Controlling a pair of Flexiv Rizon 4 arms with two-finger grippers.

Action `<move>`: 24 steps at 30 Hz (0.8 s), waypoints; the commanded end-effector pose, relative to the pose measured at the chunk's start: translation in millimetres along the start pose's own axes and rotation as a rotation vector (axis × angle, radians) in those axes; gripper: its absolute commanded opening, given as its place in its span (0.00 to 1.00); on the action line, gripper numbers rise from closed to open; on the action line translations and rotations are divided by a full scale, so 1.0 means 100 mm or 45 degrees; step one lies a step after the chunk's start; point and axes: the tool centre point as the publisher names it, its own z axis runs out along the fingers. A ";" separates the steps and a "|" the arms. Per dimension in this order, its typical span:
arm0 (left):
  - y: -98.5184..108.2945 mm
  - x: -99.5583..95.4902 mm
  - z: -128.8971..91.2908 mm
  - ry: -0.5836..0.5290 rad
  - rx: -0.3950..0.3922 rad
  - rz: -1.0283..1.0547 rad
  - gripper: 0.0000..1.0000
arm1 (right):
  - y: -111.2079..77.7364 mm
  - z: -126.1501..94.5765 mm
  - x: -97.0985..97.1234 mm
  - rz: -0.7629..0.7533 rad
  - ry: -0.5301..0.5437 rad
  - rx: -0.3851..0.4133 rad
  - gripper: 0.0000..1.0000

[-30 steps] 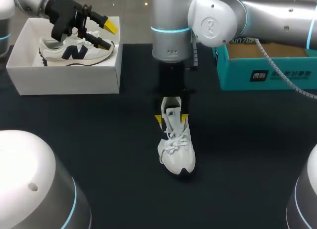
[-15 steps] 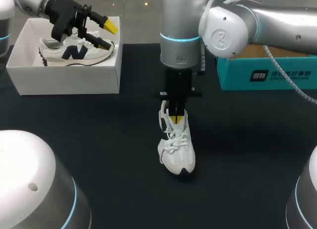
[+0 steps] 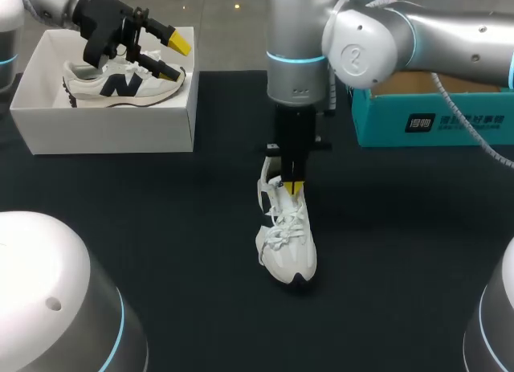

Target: Take the shoe out of the shoebox, open the shoe tongue, remove and reinsert the insole, then place the shoe into the shoebox

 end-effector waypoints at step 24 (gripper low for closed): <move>0.00 0.00 0.00 0.003 0.001 0.001 1.00 | 0.12 0.20 0.14 -0.048 0.013 0.060 0.00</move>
